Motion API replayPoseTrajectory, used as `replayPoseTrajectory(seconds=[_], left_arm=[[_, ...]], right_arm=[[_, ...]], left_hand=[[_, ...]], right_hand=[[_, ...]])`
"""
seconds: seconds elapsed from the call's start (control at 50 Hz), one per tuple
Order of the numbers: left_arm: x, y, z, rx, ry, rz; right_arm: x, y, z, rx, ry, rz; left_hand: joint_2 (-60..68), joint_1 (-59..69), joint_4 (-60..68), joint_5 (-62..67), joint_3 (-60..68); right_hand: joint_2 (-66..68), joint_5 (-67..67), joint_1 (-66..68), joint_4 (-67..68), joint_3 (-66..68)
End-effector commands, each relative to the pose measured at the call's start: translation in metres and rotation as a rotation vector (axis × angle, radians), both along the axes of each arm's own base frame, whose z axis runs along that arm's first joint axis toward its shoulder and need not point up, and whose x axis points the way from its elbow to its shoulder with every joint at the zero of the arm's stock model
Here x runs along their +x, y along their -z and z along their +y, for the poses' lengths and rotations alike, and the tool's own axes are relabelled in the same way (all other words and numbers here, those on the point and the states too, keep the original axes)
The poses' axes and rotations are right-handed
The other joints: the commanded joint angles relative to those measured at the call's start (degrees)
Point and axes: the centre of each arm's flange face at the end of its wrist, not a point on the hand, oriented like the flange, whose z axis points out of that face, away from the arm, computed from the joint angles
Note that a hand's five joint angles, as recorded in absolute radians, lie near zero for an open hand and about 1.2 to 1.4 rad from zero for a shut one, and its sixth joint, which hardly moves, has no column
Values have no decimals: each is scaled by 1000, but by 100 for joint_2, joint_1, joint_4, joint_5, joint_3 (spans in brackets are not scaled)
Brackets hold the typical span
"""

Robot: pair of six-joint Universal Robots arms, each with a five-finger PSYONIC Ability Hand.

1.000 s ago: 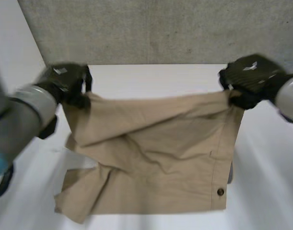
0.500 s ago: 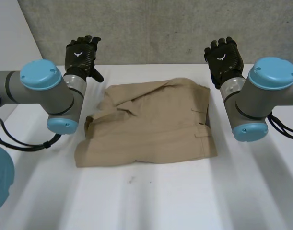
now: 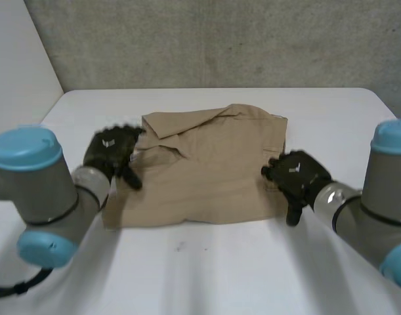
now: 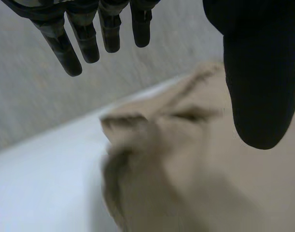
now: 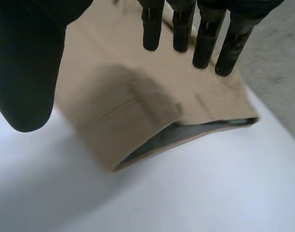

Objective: Fold the shorts.

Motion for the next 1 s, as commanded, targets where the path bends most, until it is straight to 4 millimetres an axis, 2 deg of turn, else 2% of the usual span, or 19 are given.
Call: replayPoseTrajectory(seconds=[0.02,0.1,0.26,0.54,0.82,1.0], left_arm=[[12,13,49,203,23,-87],[19,13,64,255,22,-104],[29,25,74,312,4,-129],[34,31,48,233,-42,-91],[28,44,19,231,-57,-92],[25,49,9,228,-60,-90]], right_arm=[[-13,25,10,39,-5,-8],[-18,31,8,37,-4,-22],[-15,34,-2,-26,-17,-52],[-9,52,-17,-40,-24,-44],[-1,55,-33,-60,-29,-53],[1,56,-41,-70,-27,-56]], left_hand=[[533,580,527,426,486],[1103,1151,1097,996,1057],[1240,1287,1234,1133,1193],[1223,1270,1217,1116,1176],[1240,1287,1234,1133,1193],[1256,1304,1251,1150,1210]], right_hand=[[2310,2168,2396,2219,2337],[3118,2976,3204,3026,3145],[2851,2708,2937,2759,2877],[2985,2843,3071,2894,3012],[3523,3381,3609,3432,3550],[4313,4171,4399,4221,4339]])
